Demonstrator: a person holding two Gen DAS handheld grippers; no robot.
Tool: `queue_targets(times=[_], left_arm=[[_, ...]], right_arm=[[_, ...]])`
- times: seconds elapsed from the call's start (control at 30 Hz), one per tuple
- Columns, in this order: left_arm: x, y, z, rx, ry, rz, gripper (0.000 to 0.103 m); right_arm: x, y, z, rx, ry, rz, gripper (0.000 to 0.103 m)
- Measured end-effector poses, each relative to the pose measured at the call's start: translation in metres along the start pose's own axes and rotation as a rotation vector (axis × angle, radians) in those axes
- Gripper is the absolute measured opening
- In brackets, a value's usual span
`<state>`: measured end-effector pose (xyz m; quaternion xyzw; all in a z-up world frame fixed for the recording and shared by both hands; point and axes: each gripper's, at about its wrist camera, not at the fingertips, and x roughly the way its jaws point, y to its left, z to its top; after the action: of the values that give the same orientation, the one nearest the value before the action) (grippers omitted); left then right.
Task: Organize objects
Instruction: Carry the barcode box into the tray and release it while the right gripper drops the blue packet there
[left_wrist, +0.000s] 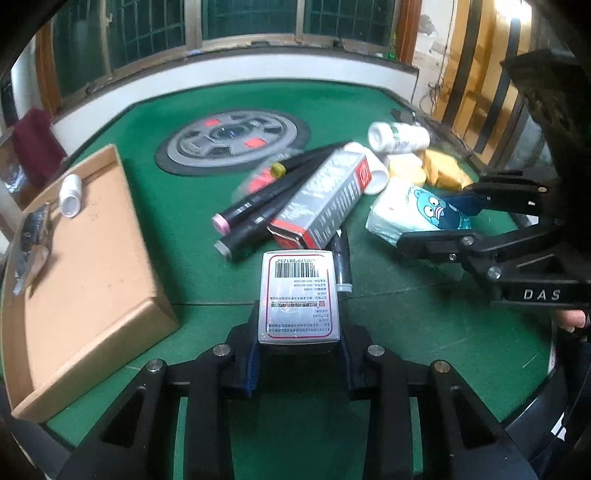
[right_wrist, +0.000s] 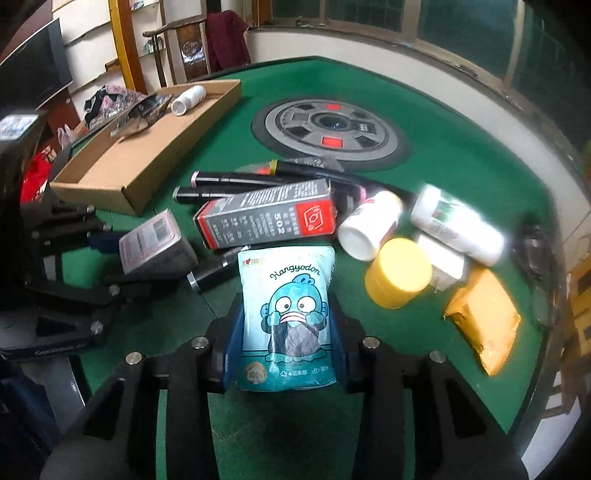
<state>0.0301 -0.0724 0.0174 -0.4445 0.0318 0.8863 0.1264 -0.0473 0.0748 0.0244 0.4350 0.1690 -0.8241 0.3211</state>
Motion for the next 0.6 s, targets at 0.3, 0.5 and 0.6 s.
queue_targets(times=[0.3,0.5,0.6], left_arm=[[-0.044,0.030,0.000,-0.111,-0.137,-0.075,0.030],[-0.076,0.073,-0.001,-0.204,-0.224,-0.058,0.030],[-0.089,0.099,-0.004,-0.255,-0.256,-0.017,0.030]], right_arm=[[-0.021,0.000,0.008,0.096,-0.068,0.131,0.038],[-0.021,0.015,0.030,0.130,-0.062,0.173,0.038],[-0.019,0.032,0.049,0.106,-0.049,0.184,0.038]])
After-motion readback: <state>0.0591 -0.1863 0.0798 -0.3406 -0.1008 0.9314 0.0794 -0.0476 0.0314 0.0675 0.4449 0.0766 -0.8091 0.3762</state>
